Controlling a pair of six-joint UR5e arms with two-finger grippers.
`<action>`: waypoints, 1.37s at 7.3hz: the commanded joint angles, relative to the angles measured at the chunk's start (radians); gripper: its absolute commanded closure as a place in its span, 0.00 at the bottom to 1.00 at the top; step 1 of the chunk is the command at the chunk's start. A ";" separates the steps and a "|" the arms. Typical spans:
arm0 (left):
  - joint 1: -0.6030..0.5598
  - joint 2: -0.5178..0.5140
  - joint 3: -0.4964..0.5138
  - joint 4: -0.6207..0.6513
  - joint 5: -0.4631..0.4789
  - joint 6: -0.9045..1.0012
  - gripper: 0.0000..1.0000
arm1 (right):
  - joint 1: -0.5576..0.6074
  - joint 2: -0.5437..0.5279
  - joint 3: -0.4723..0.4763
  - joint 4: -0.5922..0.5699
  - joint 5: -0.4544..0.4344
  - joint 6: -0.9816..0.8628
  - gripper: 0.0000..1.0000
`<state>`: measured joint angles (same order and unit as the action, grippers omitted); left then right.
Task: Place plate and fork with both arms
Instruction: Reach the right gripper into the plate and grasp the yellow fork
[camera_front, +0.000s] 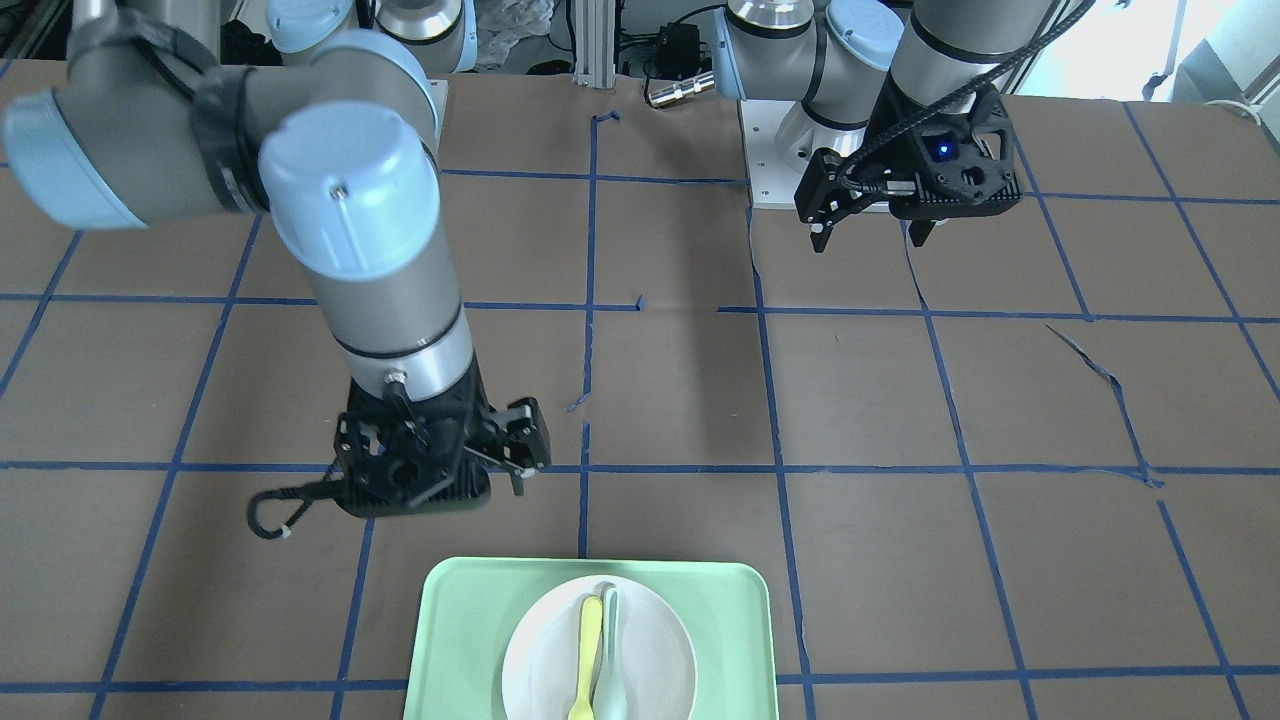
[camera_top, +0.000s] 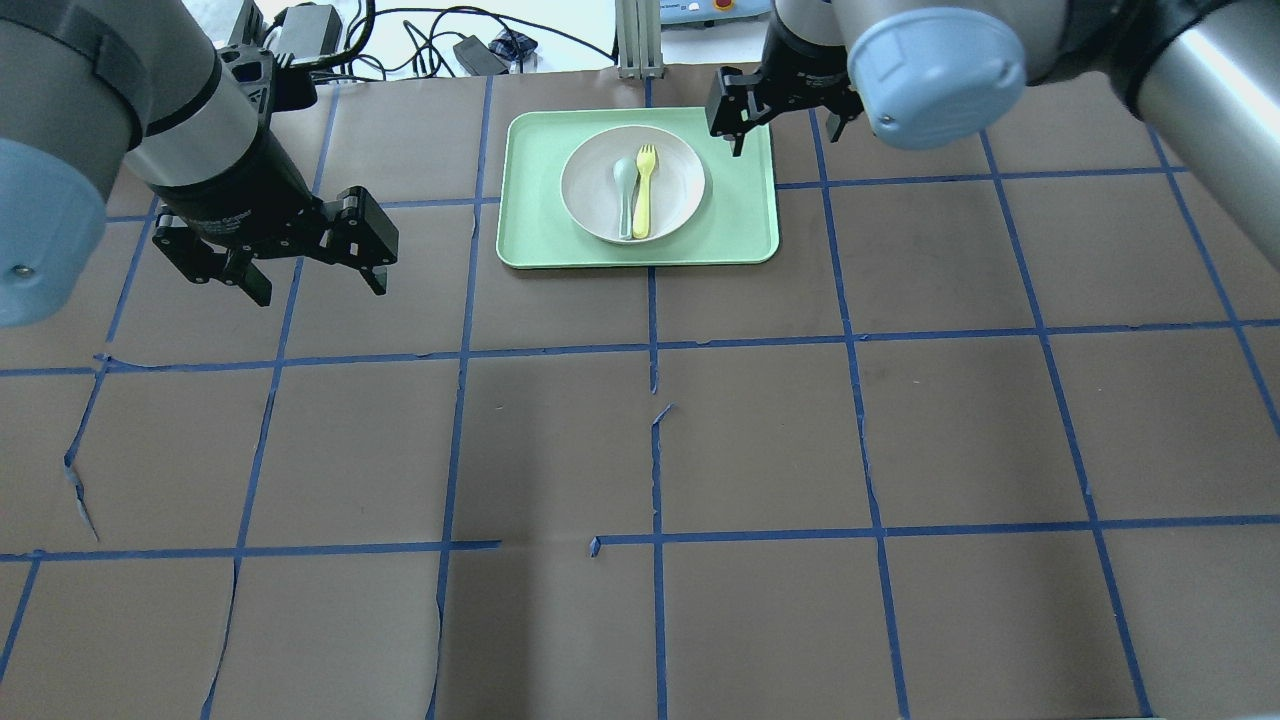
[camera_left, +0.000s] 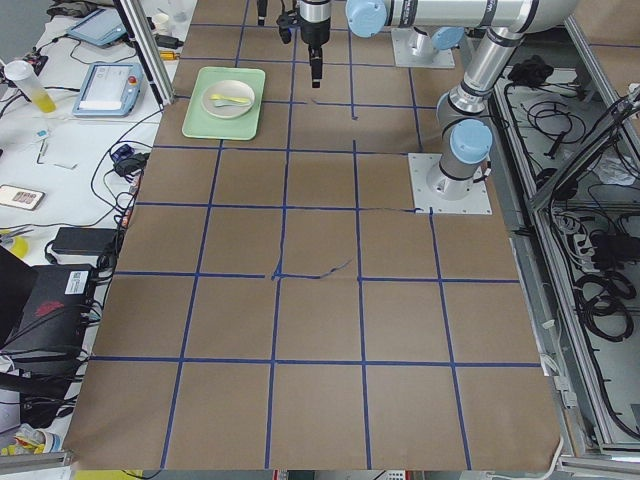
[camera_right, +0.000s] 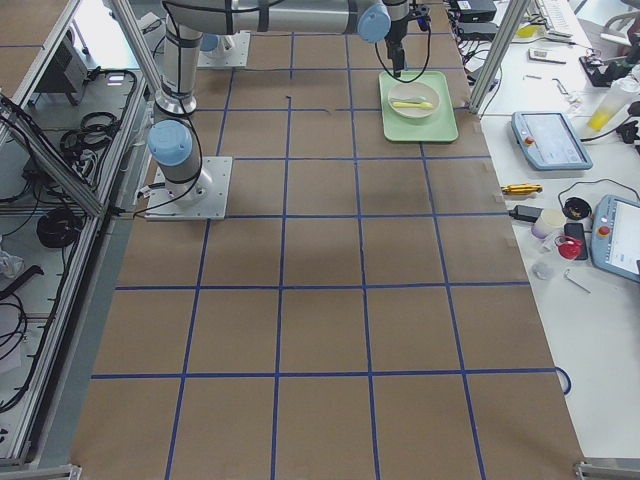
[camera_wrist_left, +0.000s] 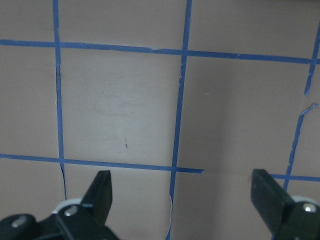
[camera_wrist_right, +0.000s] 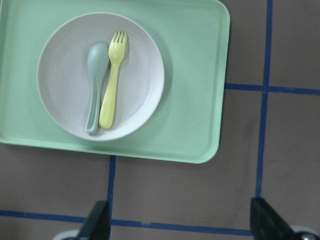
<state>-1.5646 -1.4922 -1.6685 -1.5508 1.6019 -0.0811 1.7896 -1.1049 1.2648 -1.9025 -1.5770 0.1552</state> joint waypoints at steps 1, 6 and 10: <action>0.000 0.003 -0.003 0.000 0.001 0.000 0.00 | 0.030 0.185 -0.102 -0.079 0.003 0.174 0.00; 0.002 -0.002 -0.010 -0.002 0.001 -0.003 0.00 | 0.057 0.413 -0.261 -0.142 -0.012 0.264 0.18; 0.000 -0.002 -0.008 0.000 0.001 -0.002 0.00 | 0.076 0.438 -0.280 -0.094 0.002 0.166 0.36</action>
<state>-1.5642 -1.4940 -1.6769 -1.5509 1.6030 -0.0829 1.8637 -0.6663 0.9845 -2.0287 -1.5796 0.3816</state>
